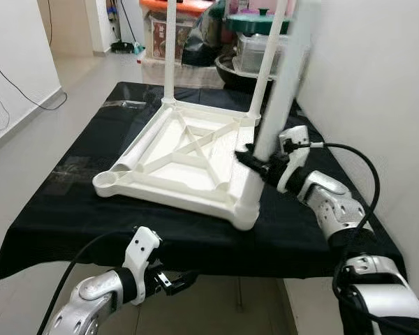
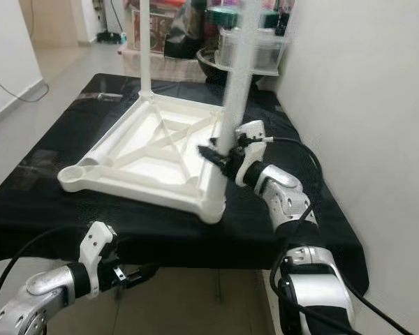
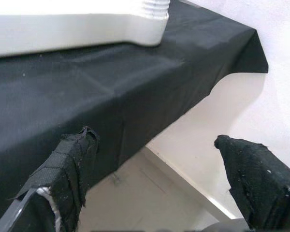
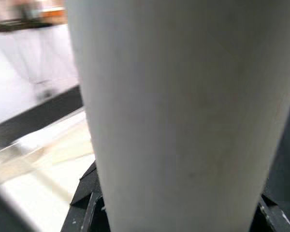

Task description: Building children table

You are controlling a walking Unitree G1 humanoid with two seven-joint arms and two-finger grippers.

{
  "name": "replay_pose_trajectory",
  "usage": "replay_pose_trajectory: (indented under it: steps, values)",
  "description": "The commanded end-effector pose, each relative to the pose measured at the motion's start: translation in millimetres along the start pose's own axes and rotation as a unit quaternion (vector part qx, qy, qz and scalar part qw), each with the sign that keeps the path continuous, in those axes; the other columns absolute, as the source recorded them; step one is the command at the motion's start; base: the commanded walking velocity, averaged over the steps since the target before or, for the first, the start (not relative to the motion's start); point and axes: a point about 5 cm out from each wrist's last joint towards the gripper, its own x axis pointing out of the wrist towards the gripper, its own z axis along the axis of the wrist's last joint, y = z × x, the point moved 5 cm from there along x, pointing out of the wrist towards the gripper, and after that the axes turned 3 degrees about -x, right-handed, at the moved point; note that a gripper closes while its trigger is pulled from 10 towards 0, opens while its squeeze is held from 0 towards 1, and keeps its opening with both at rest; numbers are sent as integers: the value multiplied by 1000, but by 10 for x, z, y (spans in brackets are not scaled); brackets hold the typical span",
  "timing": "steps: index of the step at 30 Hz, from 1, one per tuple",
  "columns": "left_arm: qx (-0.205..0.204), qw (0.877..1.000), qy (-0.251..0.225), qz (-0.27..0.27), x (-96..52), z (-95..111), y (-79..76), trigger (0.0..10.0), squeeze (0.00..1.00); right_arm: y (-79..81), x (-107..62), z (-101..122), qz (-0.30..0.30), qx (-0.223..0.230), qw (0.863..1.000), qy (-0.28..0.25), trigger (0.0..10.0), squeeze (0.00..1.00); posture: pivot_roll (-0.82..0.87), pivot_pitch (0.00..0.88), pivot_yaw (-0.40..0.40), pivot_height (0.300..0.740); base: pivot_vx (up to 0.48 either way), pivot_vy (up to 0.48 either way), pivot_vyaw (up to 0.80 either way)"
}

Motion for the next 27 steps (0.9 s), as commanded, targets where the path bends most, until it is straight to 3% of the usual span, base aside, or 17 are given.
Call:
replay_pose_trajectory:
  steps: [1,2,3,4,6,8,9,10,11,12,15,18,19,21,22,23,27]
  values:
    - [5,1000,7,-2,1,-34,-19,10000,0,-303,-162,-331,-146,20,987,57,0,0,81,0,-116,740,0,0,0]
    - [5,1000,7,-2,1,-34,-19,10000,0,-303,-162,-331,-146,20,987,57,0,0,81,0,-116,740,0,0,0]
    - [3,1000,7,-3,2,-36,-29,10000,0,-378,-365,-509,-278,30,957,79,0,0,79,0,-120,740,0,0,0]
    - [3,1000,7,-2,6,-37,-32,10000,0,-290,-410,-553,-306,38,948,82,0,0,84,0,-114,740,0,0,0]
    - [3,1000,7,-2,6,-37,-32,10000,0,-290,-410,-553,-306,38,948,82,0,0,84,0,-114,740,0,0,0]
    - [3,1000,7,-3,18,-31,-38,10000,0,-55,-360,-572,-293,59,951,80,0,0,81,0,-105,740,0,0,0]
    - [3,1000,7,-3,18,-31,-38,10000,0,-55,-360,-572,-293,59,951,80,0,0,81,0,-105,740,0,0,0]
    - [3,1000,6,-5,25,-27,-46,10000,0,112,-282,-563,-261,57,960,83,10000,0,81,0,-104,740,0,0,0]
    - [3,1000,6,-5,32,-22,-44,10000,0,278,-186,-499,-215,57,973,69,10000,0,83,0,-106,740,0,0,0]
    - [4,1000,7,-6,37,-17,-39,10000,0,379,-128,-428,-185,65,979,49,10000,1000,84,0,-109,740,0,0,0]
    - [5,1000,3,1,21,17,14,10000,0,381,-36,-150,-141,50,989,-1,10000,1000,87,0,-117,740,0,0,0]
    - [5,1000,2,3,17,22,25,10000,0,373,-24,-100,-135,47,990,-3,10000,1000,87,0,-117,740,0,0,0]
    - [4,1000,1,5,12,19,26,10000,0,380,4,21,-83,60,995,-18,10000,0,80,0,-115,740,0,0,0]
    - [3,1000,1,6,8,16,26,10000,0,388,13,115,-47,69,996,-30,10000,0,80,0,-115,740,0,0,0]
    - [1,1000,1,4,13,2,6,10000,0,429,-50,209,19,69,996,-44,10000,0,75,0,-111,740,0,0,0]
    - [0,1000,3,-1,28,-14,-27,10000,0,479,-212,312,125,44,989,-68,10000,0,78,0,-113,740,0,0,0]
    - [0,1000,3,-2,32,-18,-35,10000,0,495,-269,330,154,33,985,-73,10000,0,79,0,-114,740,0,0,0]
